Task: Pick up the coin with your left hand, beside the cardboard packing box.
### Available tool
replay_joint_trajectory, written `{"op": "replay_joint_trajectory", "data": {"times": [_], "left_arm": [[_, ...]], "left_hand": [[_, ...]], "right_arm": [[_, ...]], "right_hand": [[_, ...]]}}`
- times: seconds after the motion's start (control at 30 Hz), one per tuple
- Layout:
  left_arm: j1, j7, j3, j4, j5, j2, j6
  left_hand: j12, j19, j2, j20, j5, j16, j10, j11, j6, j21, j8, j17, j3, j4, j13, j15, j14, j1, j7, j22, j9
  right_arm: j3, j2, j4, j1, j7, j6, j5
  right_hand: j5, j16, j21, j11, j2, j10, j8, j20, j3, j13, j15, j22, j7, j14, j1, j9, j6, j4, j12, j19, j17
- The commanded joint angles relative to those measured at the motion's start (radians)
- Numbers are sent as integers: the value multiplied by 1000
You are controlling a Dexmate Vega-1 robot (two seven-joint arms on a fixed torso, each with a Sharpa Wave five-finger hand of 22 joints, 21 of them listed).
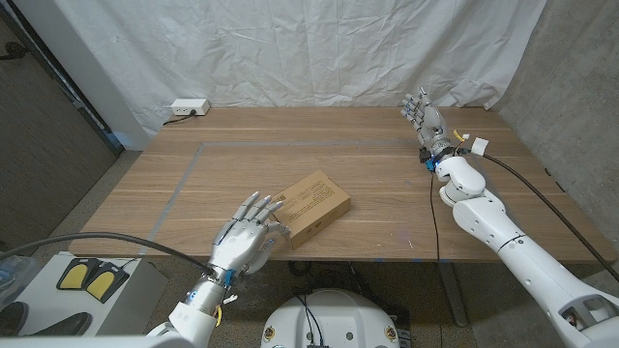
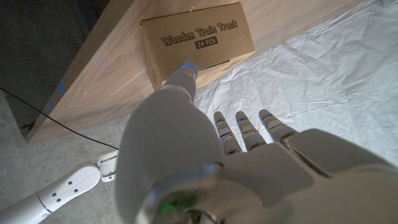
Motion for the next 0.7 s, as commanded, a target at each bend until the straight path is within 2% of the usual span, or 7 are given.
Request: {"op": "replay_joint_trajectory", "data": {"times": [0.03, 0.7], "left_arm": [[-58, 29, 38, 40, -28, -1, -38], [-106, 71, 70, 85, -71, 8, -71]], "left_hand": [[0, 1, 2, 2, 2, 3, 9, -1, 14, 5, -4, 6, -4, 0, 6, -110, 11, 5, 0, 6, -1], [-3, 2, 4, 3, 3, 2, 11, -2, 22, 5, -8, 6, -5, 2, 6, -109, 15, 3, 4, 6, -1]], "right_arm": [[6, -15, -29, -9, -16, -17, -9], [7, -21, -62, -15, -41, -41, -21]], "right_hand": [[4, 0, -2, -1, -7, 11, -1, -9, -4, 3, -1, 4, -2, 11, 3, 5, 8, -2, 3, 10, 4], [4, -1, -8, -1, -6, 11, -2, -9, -5, 3, -2, 5, -1, 11, 2, 5, 7, -3, 3, 13, 3]]}}
